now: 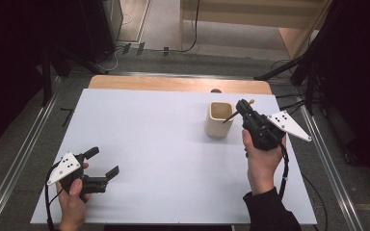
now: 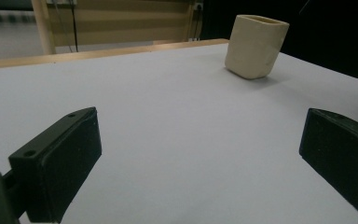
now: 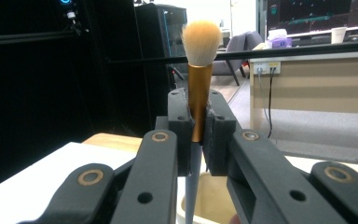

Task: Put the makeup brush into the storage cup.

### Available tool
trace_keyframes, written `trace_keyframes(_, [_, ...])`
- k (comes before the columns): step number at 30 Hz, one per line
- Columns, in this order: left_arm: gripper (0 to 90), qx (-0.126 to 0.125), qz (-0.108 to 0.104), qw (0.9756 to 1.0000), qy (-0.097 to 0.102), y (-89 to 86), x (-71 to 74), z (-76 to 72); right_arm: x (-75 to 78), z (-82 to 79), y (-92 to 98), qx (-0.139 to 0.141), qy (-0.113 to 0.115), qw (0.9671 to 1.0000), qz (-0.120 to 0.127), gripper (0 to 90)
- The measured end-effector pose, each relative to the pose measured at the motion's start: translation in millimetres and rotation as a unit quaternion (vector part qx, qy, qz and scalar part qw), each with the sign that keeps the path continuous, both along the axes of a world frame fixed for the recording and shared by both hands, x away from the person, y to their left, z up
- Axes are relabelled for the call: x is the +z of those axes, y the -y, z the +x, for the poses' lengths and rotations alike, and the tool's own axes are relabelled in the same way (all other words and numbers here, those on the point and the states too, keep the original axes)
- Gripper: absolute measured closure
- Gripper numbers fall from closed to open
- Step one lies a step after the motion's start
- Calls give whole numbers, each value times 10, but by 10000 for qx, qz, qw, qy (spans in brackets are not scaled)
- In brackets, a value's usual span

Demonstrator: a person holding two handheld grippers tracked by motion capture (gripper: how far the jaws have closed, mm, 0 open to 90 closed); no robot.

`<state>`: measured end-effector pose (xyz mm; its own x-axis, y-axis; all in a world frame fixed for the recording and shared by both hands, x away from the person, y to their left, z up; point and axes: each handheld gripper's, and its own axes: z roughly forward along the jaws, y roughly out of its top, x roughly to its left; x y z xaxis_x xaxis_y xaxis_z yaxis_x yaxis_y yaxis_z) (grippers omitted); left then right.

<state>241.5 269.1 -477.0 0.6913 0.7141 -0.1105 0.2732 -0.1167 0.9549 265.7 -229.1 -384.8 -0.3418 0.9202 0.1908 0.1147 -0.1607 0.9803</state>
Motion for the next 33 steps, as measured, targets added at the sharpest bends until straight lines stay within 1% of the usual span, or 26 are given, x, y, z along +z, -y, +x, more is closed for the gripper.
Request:
trace_keyframes(3, [0,-6,6,10000,4,10,-2,-4,3,10,21,-31,70,10000,3,850])
trace_keyframes(4, [0,-11,3,10000,7,13,-2,-7,-5,24,31,23,130,9999,-8,850])
trace_keyframes(5, [0,-12,-3,10000,3,16,-3,-7,-14,35,29,30,181,9998,-61,850])
trace_keyframes(7, [0,-12,6,10000,9,16,-5,-8,-22,43,26,5,209,9997,-111,850])
trace_keyframes(8, [0,-14,27,10000,6,14,-6,-9,-30,51,19,3,228,9997,-88,850])
trace_keyframes(9, [0,-6,28,10000,-4,12,-8,-9,-48,73,13,-10,294,9995,-133,850])
trace_keyframes(12, [0,-2,49,10000,-9,0,-12,-14,-68,101,16,-40,300,9994,-157,851])
trace_keyframes(16, [0,27,22,10000,-21,-9,-16,-22,-107,155,27,-110,304,9993,-167,850])
trace_keyframes(18, [0,23,26,10000,-19,-4,-18,-24,-130,180,18,-121,336,9992,-196,850])
trace_keyframes(19, [0,0,27,10000,-15,10,-19,-31,-144,198,6,-147,370,9989,-264,850])
trace_keyframes(21, [0,-8,66,10000,-10,14,-17,-34,-151,206,0,-159,379,9988,-279,850])
trace_keyframes(22, [0,-22,51,10000,-8,24,-17,-37,-160,217,-4,-177,373,9987,-301,850])
trace_keyframes(27, [0,-43,60,10000,-12,30,-16,-39,-236,297,0,-273,247,9985,-411,850])
trace_keyframes(30, [0,-30,48,10000,-16,27,-16,-37,-262,321,0,-288,253,9985,-401,850])
trace_keyframes(33, [0,-50,45,10000,6,24,-14,-40,-314,370,6,-318,147,9985,-415,850])
